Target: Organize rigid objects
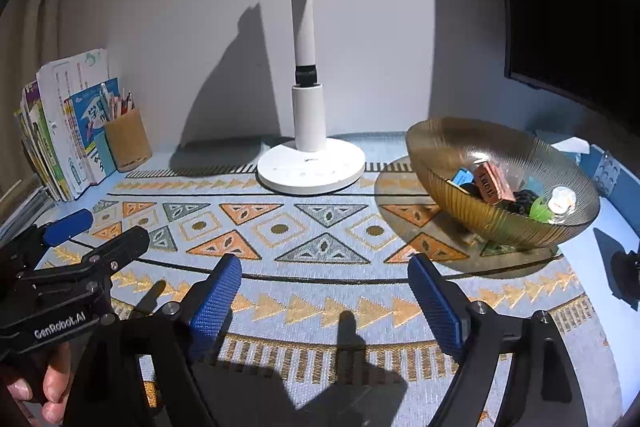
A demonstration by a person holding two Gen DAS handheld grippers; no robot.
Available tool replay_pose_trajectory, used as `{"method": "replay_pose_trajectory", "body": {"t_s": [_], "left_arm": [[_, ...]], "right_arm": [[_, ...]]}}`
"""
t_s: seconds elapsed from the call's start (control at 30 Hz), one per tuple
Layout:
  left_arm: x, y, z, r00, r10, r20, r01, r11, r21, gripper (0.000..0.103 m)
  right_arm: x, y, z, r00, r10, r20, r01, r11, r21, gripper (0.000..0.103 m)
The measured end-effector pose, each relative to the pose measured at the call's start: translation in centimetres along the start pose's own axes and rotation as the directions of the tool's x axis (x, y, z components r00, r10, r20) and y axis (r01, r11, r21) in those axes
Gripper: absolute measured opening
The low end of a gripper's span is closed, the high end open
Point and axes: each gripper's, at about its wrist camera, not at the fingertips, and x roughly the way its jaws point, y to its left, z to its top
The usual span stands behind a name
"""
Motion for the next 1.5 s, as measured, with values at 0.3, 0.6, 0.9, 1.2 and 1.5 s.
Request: {"method": "replay_pose_trajectory", "body": {"t_s": [0.3,0.6,0.9,1.2,1.5], "left_arm": [[-0.2,-0.3,0.1,1.0,0.019,0.003,-0.019,0.999,0.026,0.1],[-0.1,0.3,0.2,1.0,0.006,-0.02,-0.006,1.0,-0.008,0.102],[0.1,0.9,0.2,0.999,-0.004,-0.036,0.003,0.999,-0.039,0.102],[0.1,0.9,0.2,0.999,-0.006,-0.043,0.004,0.999,-0.041,0.102],[0.3,0.9,0.1,0.998,-0.019,-0.056,0.017,0.999,-0.037,0.102]], "right_arm": [[0.4,-0.2,0.0,1.0,0.006,-0.022,-0.006,1.0,0.008,0.084],[0.5,-0.1,-0.1,1.0,0.005,-0.03,-0.005,1.0,0.008,0.085],[0.8,0.2,-0.2,0.999,-0.002,-0.044,0.003,1.0,0.008,0.085],[1.0,0.5,-0.2,0.999,-0.009,-0.053,0.009,1.0,-0.004,0.085],[1.1,0.3,-0.2,0.998,-0.008,-0.058,0.008,1.0,-0.007,0.085]]}}
